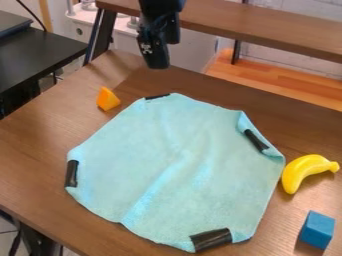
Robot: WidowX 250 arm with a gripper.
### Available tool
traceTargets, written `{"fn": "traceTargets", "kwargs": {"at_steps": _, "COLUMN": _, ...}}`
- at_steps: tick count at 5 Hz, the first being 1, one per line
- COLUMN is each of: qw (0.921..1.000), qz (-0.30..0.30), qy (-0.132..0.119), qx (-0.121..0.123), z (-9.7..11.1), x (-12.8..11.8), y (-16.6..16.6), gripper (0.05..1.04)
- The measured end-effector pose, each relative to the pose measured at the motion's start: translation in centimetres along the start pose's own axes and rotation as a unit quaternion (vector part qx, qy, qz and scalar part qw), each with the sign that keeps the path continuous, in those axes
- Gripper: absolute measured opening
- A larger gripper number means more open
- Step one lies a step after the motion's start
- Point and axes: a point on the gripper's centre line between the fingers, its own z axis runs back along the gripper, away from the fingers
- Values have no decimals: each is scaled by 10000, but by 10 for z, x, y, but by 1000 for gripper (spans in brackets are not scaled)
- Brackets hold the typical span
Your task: Pick the orange thing and place it on the cloth
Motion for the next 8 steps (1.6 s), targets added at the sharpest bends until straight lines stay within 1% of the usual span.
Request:
{"fn": "traceTargets", "kwargs": {"at_steps": 1, "qw": 9999, "qz": 90, "qy": 49, "qx": -91, "z": -12, "x": -4, "y": -3, "gripper": 1001}}
{"fn": "traceTargets", "kwargs": {"at_steps": 2, "qw": 9909, "qz": 1025, "qy": 472, "qx": 728, "z": -39, "x": -41, "y": -3, "gripper": 1001}}
{"fn": "traceTargets", "kwargs": {"at_steps": 3, "qw": 9588, "qz": 1993, "qy": 1020, "qx": 1751, "z": -43, "x": -72, "y": 8, "gripper": 1001}}
{"fn": "traceTargets", "kwargs": {"at_steps": 4, "qw": 9205, "qz": 3022, "qy": 1192, "qx": 2171, "z": -44, "x": -87, "y": 26, "gripper": 1001}}
{"fn": "traceTargets", "kwargs": {"at_steps": 5, "qw": 8831, "qz": 4086, "qy": 1288, "qx": 1912, "z": -54, "x": -102, "y": 43, "gripper": 1001}}
{"fn": "traceTargets", "kwargs": {"at_steps": 6, "qw": 8711, "qz": 4633, "qy": 879, "qx": 1370, "z": -63, "x": -114, "y": 62, "gripper": 1001}}
{"fn": "traceTargets", "kwargs": {"at_steps": 7, "qw": 8801, "qz": 4628, "qy": 557, "qx": 907, "z": -75, "x": -135, "y": 67, "gripper": 1001}}
{"fn": "traceTargets", "kwargs": {"at_steps": 8, "qw": 8932, "qz": 4334, "qy": 734, "qx": 951, "z": -87, "x": -155, "y": 67, "gripper": 1001}}
